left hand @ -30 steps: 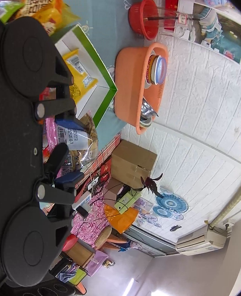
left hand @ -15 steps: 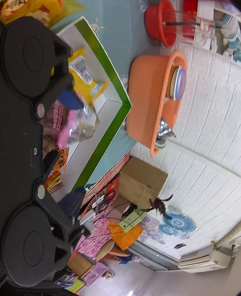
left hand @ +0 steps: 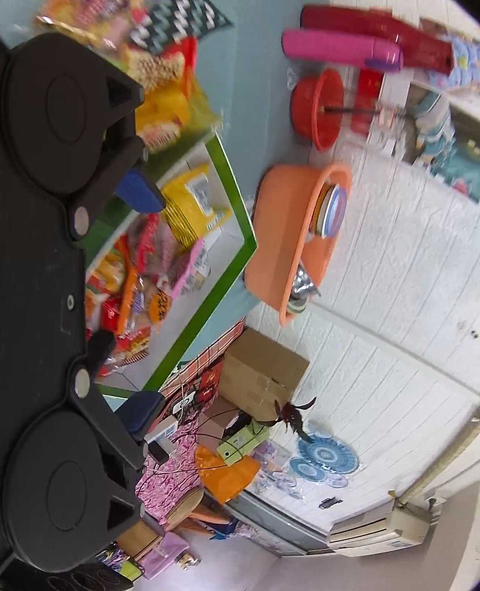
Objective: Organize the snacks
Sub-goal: 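Grasp the small green snack packet with the left gripper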
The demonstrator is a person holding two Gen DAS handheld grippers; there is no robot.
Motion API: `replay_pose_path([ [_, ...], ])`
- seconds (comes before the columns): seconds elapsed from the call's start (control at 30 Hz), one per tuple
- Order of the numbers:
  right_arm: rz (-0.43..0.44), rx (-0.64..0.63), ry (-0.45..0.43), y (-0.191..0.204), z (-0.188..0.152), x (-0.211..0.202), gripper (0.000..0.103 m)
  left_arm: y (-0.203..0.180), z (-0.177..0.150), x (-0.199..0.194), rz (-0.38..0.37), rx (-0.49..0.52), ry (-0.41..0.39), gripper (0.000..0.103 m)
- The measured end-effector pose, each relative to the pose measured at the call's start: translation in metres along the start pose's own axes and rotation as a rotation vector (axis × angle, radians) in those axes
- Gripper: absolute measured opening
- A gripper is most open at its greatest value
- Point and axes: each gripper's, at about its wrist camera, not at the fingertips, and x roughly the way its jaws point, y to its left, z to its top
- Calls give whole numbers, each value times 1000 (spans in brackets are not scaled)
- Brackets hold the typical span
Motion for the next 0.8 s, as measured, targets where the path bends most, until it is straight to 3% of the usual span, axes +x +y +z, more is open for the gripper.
replay_pose_path([
  [0.2, 78, 79, -3, 20, -11, -31, 103, 29, -40, -60, 77, -60, -36, 103],
  [0.37, 142, 157, 68, 36, -34, -35, 103, 56, -81, -86, 181, -96, -2, 103],
  [0.47, 183, 200, 125, 46, -47, -30, 103, 69, -90, -91, 208, -112, 13, 103],
  [0.63, 195, 225, 130, 59, -52, -33, 103, 70, -70, -90, 157, -77, -19, 103],
  [0.8, 156, 251, 91, 59, -51, -35, 103, 58, -49, -52, 61, -6, 1, 103],
])
